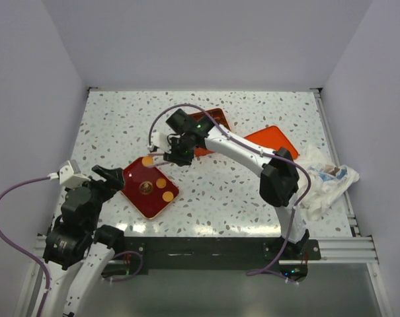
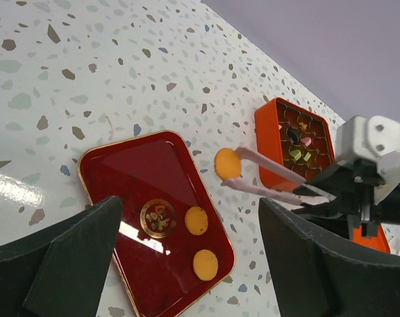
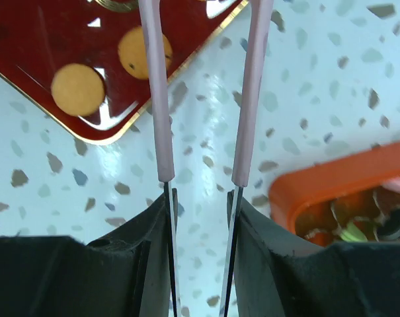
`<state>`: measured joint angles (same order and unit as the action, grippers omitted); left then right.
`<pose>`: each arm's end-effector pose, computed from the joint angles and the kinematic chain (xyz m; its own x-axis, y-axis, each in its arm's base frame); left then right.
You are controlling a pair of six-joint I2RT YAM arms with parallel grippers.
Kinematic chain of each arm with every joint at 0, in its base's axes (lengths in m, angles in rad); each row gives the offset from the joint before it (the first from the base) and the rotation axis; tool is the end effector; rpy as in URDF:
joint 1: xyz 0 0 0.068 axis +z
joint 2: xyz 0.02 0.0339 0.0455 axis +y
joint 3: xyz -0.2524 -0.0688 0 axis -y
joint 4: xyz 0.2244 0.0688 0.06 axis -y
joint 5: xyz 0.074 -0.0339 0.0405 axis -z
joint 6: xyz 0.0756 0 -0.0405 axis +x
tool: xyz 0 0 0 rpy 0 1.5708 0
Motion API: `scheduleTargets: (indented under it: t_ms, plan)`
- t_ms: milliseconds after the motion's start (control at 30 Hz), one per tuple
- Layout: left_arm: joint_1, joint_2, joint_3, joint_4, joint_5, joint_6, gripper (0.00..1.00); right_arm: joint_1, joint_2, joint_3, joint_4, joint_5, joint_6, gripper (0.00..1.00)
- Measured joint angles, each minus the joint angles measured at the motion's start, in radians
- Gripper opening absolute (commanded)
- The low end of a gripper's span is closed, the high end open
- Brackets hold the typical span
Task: Pack the cookies
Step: Pick up the fake cookies from the plate, then place the fake cookies in the packing box.
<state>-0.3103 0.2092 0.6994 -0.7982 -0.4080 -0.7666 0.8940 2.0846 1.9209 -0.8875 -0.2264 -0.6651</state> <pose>0.0848 0.0043 0.2810 -0.1526 -0.6198 -0.7698 -0.2577 0.7769 -0.5744 0.2677 0.3603 0.2278 0.0841 -0.8555 -0.5109 -0.9882 -0.0058 -0.1531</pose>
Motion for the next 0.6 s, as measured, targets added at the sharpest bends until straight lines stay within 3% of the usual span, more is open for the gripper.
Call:
scheduleTargets:
  t_ms: [600]
  plan:
    - [0.000,0.003,-0.013,0.036,0.016,0.004,0.89,-0.345,-0.027,0.113,-0.252,0.027,-0.040,0.07]
